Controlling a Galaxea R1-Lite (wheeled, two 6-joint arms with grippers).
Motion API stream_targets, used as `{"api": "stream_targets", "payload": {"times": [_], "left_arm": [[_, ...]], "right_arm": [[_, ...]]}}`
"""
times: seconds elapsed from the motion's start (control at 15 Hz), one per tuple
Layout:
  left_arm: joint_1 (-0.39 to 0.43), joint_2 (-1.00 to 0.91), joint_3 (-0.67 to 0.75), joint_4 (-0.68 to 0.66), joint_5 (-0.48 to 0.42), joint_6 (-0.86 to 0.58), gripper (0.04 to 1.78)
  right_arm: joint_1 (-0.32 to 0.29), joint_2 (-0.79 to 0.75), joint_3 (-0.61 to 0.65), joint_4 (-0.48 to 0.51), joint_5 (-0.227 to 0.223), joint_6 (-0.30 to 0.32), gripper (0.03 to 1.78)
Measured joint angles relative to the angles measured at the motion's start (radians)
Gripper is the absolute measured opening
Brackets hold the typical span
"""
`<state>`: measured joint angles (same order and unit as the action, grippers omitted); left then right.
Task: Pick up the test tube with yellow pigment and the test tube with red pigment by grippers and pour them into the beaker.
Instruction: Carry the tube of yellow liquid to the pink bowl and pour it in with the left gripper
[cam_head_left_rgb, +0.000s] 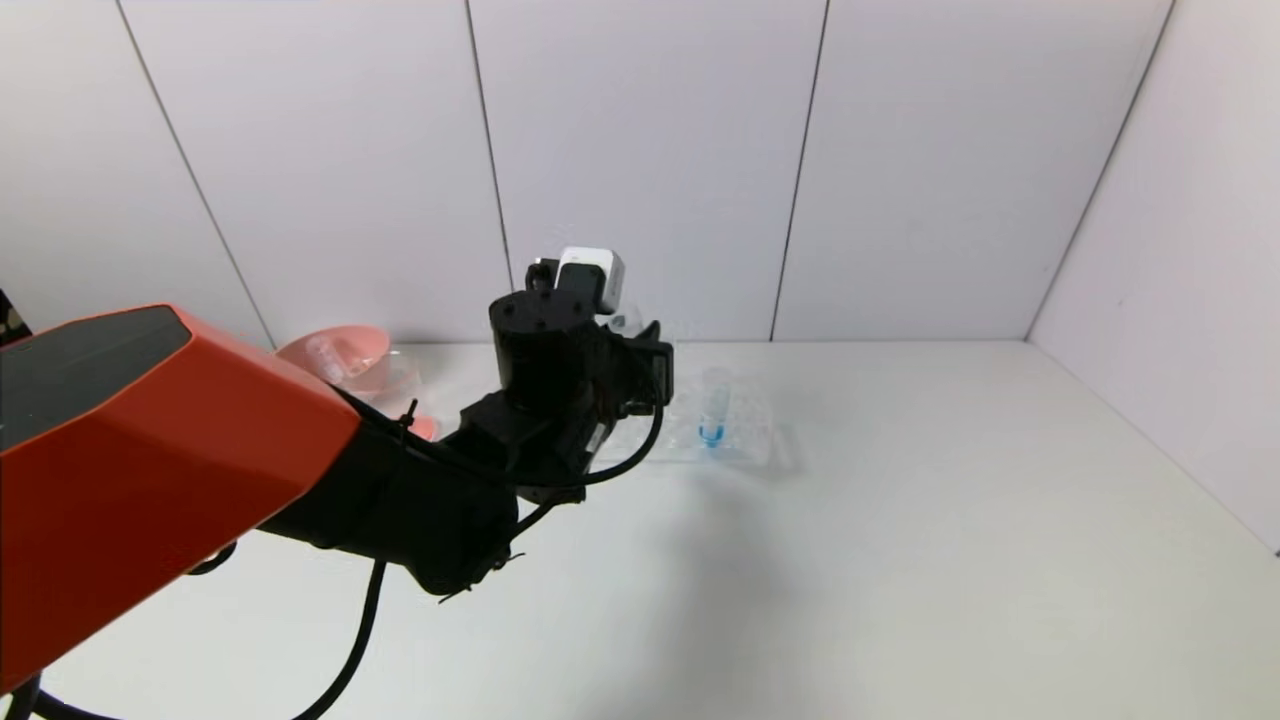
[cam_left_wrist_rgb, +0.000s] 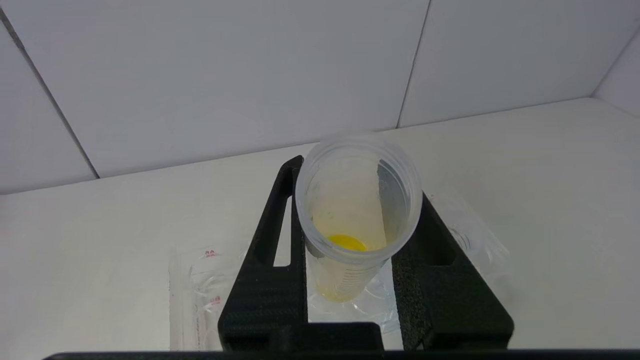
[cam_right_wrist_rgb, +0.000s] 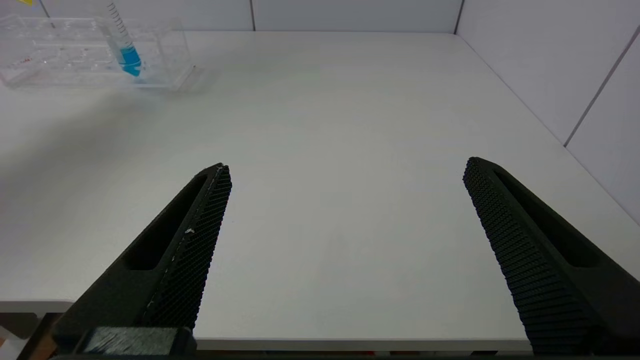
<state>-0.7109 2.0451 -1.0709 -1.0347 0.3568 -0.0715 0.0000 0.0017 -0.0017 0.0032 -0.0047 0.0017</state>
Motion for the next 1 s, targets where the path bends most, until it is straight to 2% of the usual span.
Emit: {"api": "stream_targets", "payload": {"times": [0.4,0.6,0.8,1.0], "left_arm": [[0.031,-0.109,0.016,0.04,-0.03,0.102,0.49],[0.064,-0.175,0.003,0.162,-0.031,0.105,0.49],[0.129,-0.232,-0.033,0.301,-0.031,0.107,0.49],[0.214,-0.267,-0.043,0.344,-0.032,0.107,0.49]], "right_arm": [[0.0,0.0,0.0,0.0,0.0,0.0,1.7],[0.0,0.0,0.0,0.0,0.0,0.0,1.7],[0.0,0.0,0.0,0.0,0.0,0.0,1.7],[0.0,0.0,0.0,0.0,0.0,0.0,1.7]]}}
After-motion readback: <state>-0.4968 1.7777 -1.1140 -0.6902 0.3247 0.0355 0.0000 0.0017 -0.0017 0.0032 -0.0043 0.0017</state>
